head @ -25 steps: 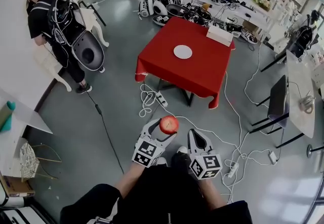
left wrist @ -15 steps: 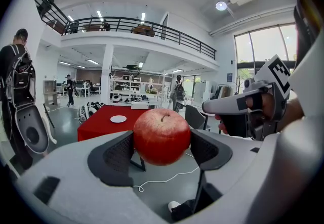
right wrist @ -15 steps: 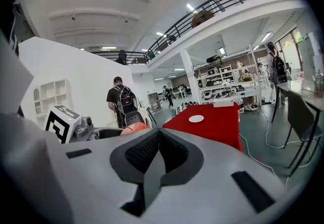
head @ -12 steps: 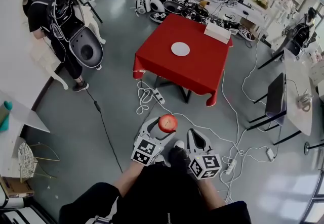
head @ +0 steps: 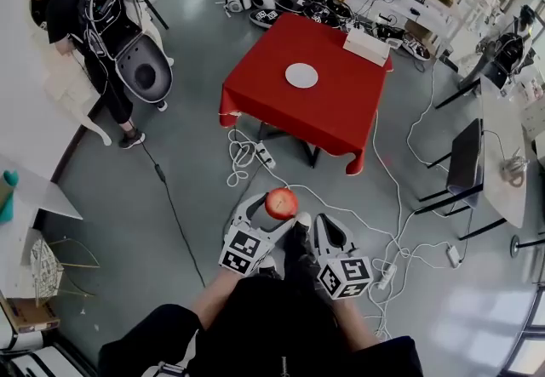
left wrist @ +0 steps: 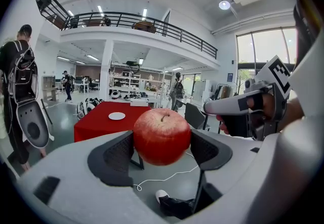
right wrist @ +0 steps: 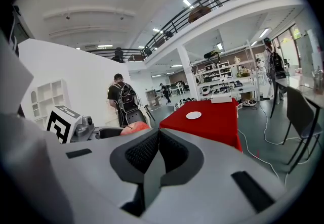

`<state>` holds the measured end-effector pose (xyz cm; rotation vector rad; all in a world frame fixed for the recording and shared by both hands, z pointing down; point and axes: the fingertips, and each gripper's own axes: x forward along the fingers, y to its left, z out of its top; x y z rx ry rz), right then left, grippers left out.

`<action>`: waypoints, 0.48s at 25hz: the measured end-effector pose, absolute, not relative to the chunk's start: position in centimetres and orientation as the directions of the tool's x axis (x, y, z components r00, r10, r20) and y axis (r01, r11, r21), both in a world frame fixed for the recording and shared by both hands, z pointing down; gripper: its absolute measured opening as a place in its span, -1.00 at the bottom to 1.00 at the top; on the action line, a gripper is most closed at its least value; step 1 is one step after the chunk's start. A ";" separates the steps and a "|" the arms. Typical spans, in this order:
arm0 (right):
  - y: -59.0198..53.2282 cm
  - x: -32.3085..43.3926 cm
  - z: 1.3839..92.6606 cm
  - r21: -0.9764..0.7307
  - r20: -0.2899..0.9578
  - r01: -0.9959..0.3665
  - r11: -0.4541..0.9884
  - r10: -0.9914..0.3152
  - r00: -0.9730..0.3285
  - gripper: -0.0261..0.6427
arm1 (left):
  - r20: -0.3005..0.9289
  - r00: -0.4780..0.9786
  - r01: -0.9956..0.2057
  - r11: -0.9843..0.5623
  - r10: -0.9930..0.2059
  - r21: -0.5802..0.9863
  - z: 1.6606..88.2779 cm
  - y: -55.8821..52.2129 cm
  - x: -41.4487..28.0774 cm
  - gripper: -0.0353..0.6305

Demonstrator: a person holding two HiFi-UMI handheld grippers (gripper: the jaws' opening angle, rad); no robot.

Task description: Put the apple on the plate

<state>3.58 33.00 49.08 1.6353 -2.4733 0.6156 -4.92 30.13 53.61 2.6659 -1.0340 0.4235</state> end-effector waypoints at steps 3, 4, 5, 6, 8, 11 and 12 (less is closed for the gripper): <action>31.5 4.0 49.2 -0.276 0.311 -0.898 0.343 -0.852 -0.421 -0.89 | 0.354 0.704 -0.688 -0.714 -0.616 0.127 53.7 28.7 -4.4 0.18; 31.0 4.1 49.3 -0.279 0.311 -0.896 0.345 -0.851 -0.424 -0.89 | 0.361 0.703 -0.688 -0.715 -0.613 0.127 53.8 28.3 -4.2 0.18; 30.5 4.2 49.3 -0.283 0.311 -0.894 0.346 -0.849 -0.427 -0.89 | 0.367 0.701 -0.689 -0.714 -0.611 0.126 53.9 27.9 -4.1 0.18; 30.0 4.2 49.5 -0.288 0.313 -0.892 0.348 -0.847 -0.431 -0.89 | 0.370 0.698 -0.691 -0.712 -0.613 0.125 54.0 27.3 -4.0 0.18; 28.7 4.3 49.9 -0.295 0.317 -0.889 0.351 -0.842 -0.437 -0.89 | 0.366 0.695 -0.694 -0.709 -0.618 0.121 54.0 26.1 -3.7 0.18; 26.4 4.7 50.3 -0.303 0.321 -0.884 0.356 -0.836 -0.446 -0.89 | 0.361 0.700 -0.692 -0.710 -0.616 0.130 54.2 24.1 -3.1 0.18; 25.6 4.8 50.4 -0.306 0.319 -0.882 0.357 -0.835 -0.449 -0.89 | 0.363 0.700 -0.693 -0.709 -0.615 0.134 54.4 23.4 -3.0 0.18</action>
